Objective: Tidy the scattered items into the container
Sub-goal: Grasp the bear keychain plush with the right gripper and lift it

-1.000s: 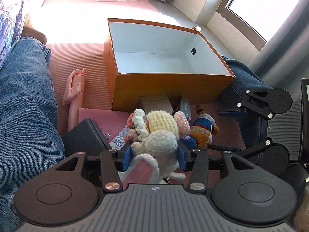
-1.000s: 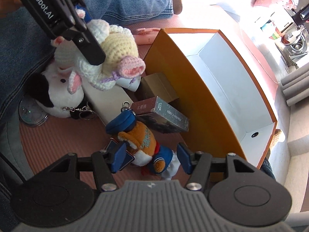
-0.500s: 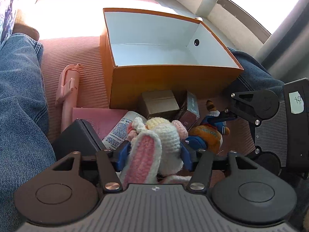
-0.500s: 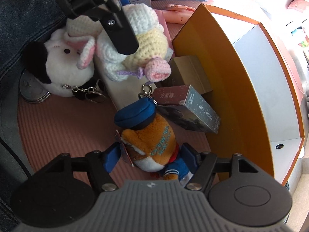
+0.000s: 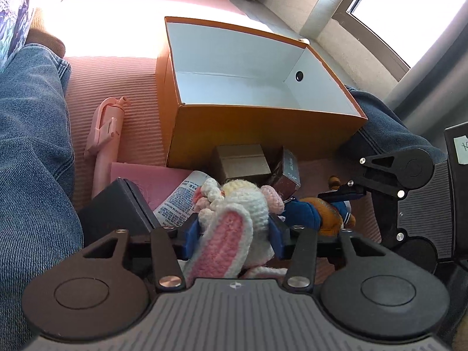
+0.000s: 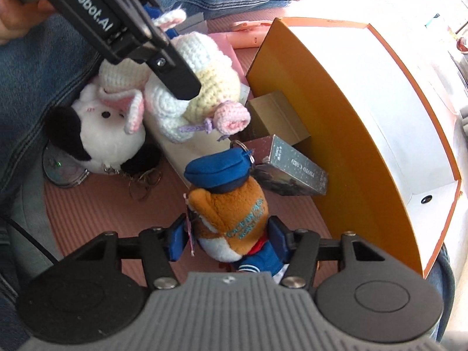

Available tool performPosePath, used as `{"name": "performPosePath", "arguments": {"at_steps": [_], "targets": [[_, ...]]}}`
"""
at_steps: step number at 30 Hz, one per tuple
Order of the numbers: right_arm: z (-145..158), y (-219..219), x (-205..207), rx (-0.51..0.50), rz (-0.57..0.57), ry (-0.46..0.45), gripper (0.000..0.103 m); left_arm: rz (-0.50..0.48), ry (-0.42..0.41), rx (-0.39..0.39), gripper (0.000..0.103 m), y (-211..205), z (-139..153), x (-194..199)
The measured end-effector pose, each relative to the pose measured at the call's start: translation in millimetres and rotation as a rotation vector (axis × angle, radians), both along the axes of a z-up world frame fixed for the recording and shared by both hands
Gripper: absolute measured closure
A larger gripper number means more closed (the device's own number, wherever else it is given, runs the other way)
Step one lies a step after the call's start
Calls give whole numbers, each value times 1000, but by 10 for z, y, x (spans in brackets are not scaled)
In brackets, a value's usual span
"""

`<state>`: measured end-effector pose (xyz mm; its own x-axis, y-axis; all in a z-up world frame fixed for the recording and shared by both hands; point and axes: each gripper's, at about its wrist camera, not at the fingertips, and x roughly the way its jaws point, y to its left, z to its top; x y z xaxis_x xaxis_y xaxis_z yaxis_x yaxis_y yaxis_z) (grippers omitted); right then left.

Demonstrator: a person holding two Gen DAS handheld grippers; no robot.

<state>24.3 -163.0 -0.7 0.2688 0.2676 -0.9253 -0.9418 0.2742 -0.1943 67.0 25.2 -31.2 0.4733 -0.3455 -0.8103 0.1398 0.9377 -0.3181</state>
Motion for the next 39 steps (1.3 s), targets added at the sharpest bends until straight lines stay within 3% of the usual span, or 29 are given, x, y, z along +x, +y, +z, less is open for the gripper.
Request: {"name": "performPosePath", "arguments": {"at_steps": [6,10,11,12,15,21,23,28,30,35,39], "targets": [[413,-162,51,195,-175,84,50,21,-66,-30,48,66,199,-78],[665,-376,108,365,-318,165,72,30,-125,-57,48,92,354,-105],[697,-418,137,393,-345,171,92,33,-137,-63,48,95,389,-100],[720,-501,168,419,-371,177,97,36,-146,-65,48,96,415,-90],[746,-542,272,427,-401,187,96,45,-159,-57,48,99,435,-63],[469,-311,369,340,-473,178,88,60,-118,-37,48,126,324,-54],[361,-326,467,321,-536,186,63,57,-107,-31,48,118,284,-42],[174,-491,608,210,-688,153,47,53,-111,-28,48,111,251,-37],[93,-607,705,176,-771,182,46,52,-109,-28,47,102,238,-39],[-60,-806,925,219,-950,290,45,55,-105,-27,47,80,212,-12],[-165,-791,1040,210,-1037,289,29,67,-89,-38,47,70,192,28]]}}
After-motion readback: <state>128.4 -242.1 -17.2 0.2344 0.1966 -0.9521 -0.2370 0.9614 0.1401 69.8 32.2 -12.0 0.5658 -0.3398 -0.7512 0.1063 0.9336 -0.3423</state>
